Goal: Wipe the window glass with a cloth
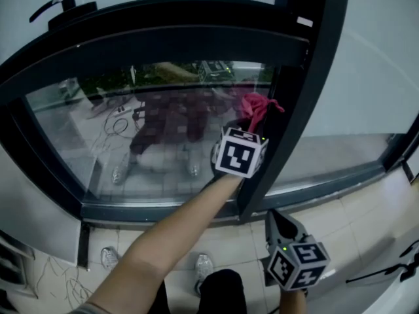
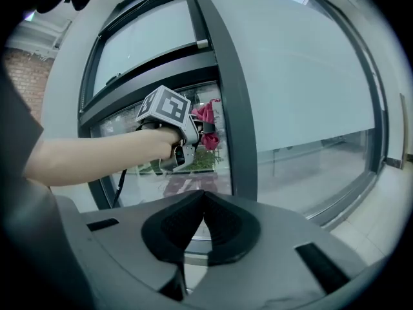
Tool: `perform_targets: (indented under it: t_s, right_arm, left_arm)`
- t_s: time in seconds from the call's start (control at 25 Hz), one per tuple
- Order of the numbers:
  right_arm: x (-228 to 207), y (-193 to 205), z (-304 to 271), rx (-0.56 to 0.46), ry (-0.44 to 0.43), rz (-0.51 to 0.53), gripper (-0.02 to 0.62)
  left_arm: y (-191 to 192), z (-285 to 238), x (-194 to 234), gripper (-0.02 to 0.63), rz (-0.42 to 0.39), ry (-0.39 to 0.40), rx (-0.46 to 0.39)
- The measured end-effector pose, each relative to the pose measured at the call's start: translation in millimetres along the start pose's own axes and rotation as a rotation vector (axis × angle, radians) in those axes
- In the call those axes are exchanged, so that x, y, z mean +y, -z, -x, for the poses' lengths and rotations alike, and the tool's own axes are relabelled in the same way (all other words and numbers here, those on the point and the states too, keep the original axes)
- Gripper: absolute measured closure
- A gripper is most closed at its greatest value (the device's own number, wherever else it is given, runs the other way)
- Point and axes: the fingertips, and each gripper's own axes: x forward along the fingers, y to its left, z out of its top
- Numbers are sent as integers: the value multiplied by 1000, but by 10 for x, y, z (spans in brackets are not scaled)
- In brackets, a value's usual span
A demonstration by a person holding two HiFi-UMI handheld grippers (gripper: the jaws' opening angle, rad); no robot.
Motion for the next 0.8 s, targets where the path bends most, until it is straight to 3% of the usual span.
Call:
perform_targets:
  t_s: [0.4, 0.64, 0.8]
  right_arm:
    - [-51, 168, -119, 29, -4, -21, 603]
    - [-58, 294, -189, 57, -1, -26, 603]
    - [-13, 322, -257, 71, -6, -15, 603]
  left_arm:
    - [169, -167, -244, 554, 29, 151, -15]
    - [457, -210, -208, 554, 36, 174, 22]
    - [655, -232, -104, 554, 27, 144, 44]
